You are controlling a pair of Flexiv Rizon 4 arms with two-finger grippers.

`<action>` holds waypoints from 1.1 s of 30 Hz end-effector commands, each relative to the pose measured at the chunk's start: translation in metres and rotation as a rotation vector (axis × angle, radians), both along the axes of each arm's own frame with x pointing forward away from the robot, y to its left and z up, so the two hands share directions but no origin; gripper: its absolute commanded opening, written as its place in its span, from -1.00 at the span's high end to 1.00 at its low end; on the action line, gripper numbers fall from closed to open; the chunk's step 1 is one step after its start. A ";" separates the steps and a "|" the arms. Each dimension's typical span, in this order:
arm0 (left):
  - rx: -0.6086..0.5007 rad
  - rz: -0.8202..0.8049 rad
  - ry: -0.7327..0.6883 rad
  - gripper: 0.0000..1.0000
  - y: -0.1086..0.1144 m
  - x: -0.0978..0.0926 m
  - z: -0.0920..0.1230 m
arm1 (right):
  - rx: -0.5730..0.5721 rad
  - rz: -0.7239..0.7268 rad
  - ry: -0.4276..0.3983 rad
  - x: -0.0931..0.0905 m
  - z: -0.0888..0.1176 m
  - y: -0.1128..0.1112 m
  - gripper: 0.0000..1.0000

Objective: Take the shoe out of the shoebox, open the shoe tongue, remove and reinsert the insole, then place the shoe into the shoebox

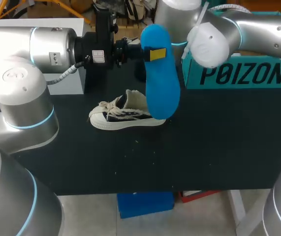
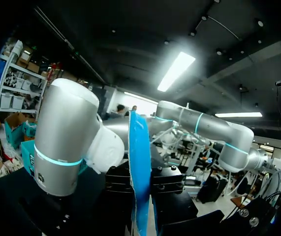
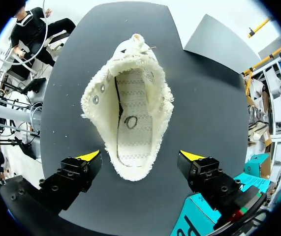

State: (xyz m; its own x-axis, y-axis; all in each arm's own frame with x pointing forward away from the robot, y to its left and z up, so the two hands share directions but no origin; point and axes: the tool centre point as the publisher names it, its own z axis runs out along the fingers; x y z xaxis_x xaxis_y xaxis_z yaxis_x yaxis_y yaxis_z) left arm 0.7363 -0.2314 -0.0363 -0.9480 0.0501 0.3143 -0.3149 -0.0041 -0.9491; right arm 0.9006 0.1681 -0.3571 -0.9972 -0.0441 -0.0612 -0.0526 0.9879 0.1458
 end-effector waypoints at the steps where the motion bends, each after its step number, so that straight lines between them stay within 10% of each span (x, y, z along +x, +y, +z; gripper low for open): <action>1: -0.001 0.004 -0.001 1.00 -0.002 0.000 -0.001 | 0.080 -0.004 -0.040 -0.010 0.002 -0.012 -1.00; 33: -0.001 0.004 -0.001 1.00 -0.002 0.000 -0.001 | 0.483 0.012 -0.079 -0.011 -0.021 -0.017 -1.00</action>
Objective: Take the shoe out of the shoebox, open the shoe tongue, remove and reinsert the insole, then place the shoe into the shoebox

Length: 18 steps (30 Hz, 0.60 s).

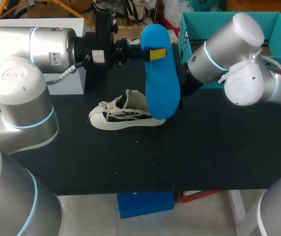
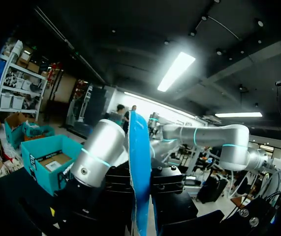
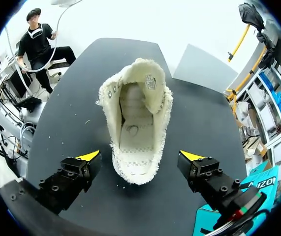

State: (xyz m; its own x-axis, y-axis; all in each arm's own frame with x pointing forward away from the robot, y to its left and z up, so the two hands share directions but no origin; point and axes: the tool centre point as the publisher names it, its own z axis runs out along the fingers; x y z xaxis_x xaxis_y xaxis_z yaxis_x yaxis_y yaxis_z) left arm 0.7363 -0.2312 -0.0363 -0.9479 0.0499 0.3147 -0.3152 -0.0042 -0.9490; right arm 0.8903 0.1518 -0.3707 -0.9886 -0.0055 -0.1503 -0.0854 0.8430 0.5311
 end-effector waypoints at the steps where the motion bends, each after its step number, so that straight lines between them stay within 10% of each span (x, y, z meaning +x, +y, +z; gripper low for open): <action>1: -0.001 0.004 -0.001 1.00 -0.002 0.000 -0.001 | 0.064 0.008 -0.002 0.000 -0.008 -0.001 -1.00; 18: -0.001 0.004 -0.001 1.00 -0.002 0.000 -0.001 | 0.146 -0.022 0.010 -0.002 -0.027 -0.002 -1.00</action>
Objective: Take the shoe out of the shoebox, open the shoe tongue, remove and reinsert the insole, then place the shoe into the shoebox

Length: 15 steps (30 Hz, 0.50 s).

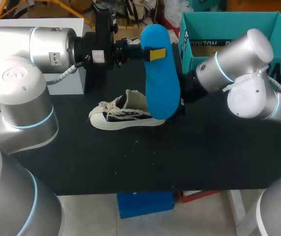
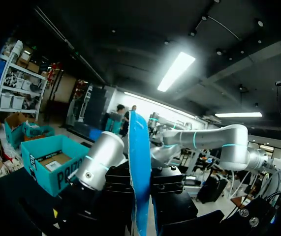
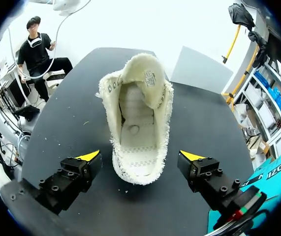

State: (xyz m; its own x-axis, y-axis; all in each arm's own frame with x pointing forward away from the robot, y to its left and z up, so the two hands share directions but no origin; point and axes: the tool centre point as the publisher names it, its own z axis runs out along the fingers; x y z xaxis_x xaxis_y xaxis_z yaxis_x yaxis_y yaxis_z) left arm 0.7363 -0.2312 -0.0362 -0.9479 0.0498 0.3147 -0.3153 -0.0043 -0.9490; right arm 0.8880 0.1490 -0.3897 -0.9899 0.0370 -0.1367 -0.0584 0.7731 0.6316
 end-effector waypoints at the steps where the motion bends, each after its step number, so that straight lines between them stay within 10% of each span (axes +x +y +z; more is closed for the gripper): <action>1: -0.001 0.004 -0.001 1.00 -0.002 0.000 -0.001 | 0.024 0.003 -0.001 0.001 -0.009 0.001 -1.00; 15: -0.001 0.004 -0.001 1.00 -0.002 0.000 -0.001 | 0.067 0.012 0.016 0.003 -0.023 0.003 -1.00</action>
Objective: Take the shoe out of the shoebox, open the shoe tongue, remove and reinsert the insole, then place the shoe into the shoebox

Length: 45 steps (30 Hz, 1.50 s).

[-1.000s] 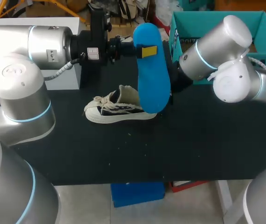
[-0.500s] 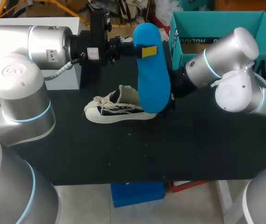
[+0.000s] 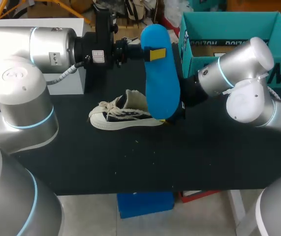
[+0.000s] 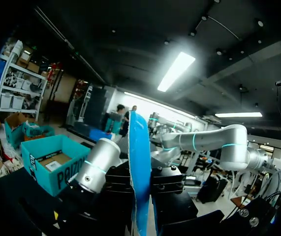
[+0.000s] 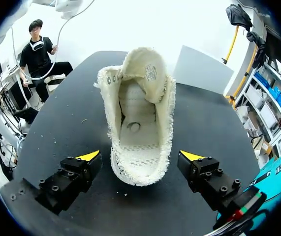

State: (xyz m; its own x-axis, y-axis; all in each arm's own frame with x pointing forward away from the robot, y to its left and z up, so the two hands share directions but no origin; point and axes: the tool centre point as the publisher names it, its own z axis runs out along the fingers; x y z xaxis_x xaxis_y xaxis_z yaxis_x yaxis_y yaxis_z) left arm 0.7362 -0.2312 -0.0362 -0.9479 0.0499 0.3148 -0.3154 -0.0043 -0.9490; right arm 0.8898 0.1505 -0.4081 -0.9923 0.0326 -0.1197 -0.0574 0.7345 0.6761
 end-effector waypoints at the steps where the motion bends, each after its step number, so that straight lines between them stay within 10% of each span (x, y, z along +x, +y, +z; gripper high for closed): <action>1: 0.000 0.004 -0.001 1.00 -0.002 0.000 -0.001 | 0.009 0.001 0.002 0.001 -0.005 0.002 -1.00; 22: 0.000 0.004 -0.001 1.00 -0.002 0.000 -0.001 | -0.248 0.064 0.053 0.025 0.029 -0.008 -1.00; 45: 0.000 0.004 -0.001 1.00 -0.002 0.000 -0.001 | -0.664 0.137 0.088 0.042 0.058 0.039 -1.00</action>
